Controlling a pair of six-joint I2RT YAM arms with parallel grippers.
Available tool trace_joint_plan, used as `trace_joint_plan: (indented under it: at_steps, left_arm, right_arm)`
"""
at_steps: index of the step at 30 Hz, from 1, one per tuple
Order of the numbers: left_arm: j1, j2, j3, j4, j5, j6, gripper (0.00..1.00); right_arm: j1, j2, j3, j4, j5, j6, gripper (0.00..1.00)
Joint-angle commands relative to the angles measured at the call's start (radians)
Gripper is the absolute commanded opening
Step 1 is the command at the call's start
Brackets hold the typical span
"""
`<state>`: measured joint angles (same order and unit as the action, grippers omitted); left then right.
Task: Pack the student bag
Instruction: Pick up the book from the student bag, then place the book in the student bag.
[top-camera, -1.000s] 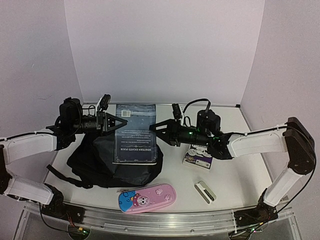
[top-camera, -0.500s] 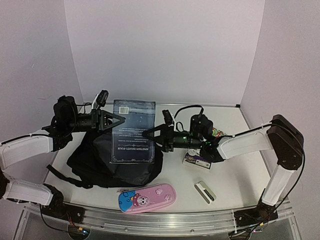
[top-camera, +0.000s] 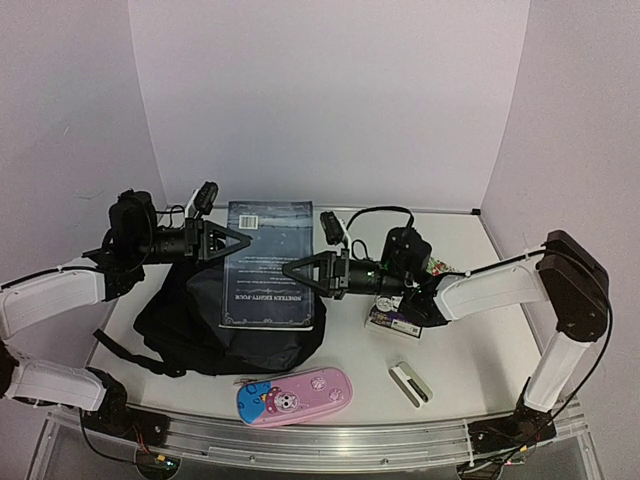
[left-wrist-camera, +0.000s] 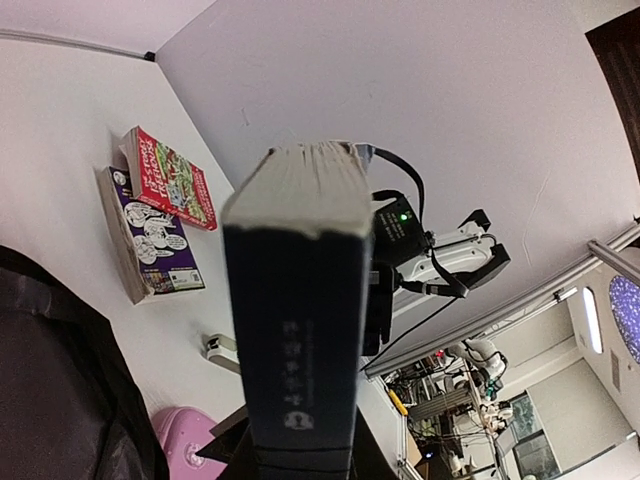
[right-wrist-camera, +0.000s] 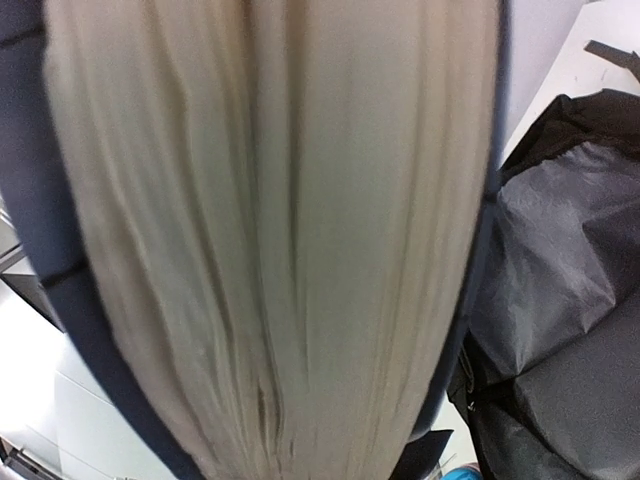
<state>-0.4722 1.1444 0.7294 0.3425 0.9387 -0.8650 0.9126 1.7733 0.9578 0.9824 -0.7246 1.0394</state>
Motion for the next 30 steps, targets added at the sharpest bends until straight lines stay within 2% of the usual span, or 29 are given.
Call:
trace_joint_plan:
  at_steps: [1,3,5,7,9,12,17,21,25,28,29,30]
  left_arm:
    - [0.014,-0.047,0.094,-0.246,-0.2,0.134,0.19]
    - [0.02,-0.06,0.112,-0.439,-0.331,0.168,0.49]
    - [0.034,-0.076,0.119,-0.577,-0.472,0.183,0.7]
    - [0.054,-0.093,0.107,-0.692,-0.566,0.179,0.83]
    - [0.091,-0.107,0.08,-0.772,-0.622,0.16,0.88]
    - [0.135,-0.12,0.03,-0.844,-0.669,0.137,0.9]
    - [0.14,-0.143,-0.01,-0.936,-0.785,0.12,0.91]
    - [0.141,-0.156,-0.067,-0.855,-0.755,0.116,0.92]
    - [0.14,-0.086,-0.076,-0.766,-0.697,0.116,0.89]
    - [0.142,-0.041,-0.092,-0.671,-0.672,0.115,0.8]
    - [0.142,-0.029,-0.097,-0.638,-0.666,0.114,0.72]
    - [0.143,-0.017,-0.1,-0.608,-0.656,0.119,0.59]
  right_arm:
    - [0.001,-0.094,-0.043,0.066,0.169,0.015,0.0]
    - [-0.004,-0.114,-0.068,0.054,0.223,0.019,0.0]
    - [-0.006,-0.132,-0.081,0.011,0.271,0.012,0.0]
    - [-0.007,-0.152,-0.076,-0.074,0.321,-0.019,0.0]
    - [-0.006,-0.164,-0.043,-0.238,0.38,-0.055,0.0]
    - [-0.006,-0.163,0.009,-0.394,0.418,-0.096,0.0]
    - [-0.006,-0.161,0.022,-0.423,0.418,-0.097,0.0]
    - [-0.006,-0.14,0.031,-0.423,0.397,-0.082,0.0]
    - [-0.005,-0.112,0.045,-0.424,0.36,-0.043,0.0]
    - [-0.005,-0.094,0.049,-0.423,0.342,0.018,0.0]
    - [-0.005,-0.086,0.051,-0.423,0.333,0.046,0.0]
    - [-0.005,-0.075,0.052,-0.424,0.318,0.082,0.0]
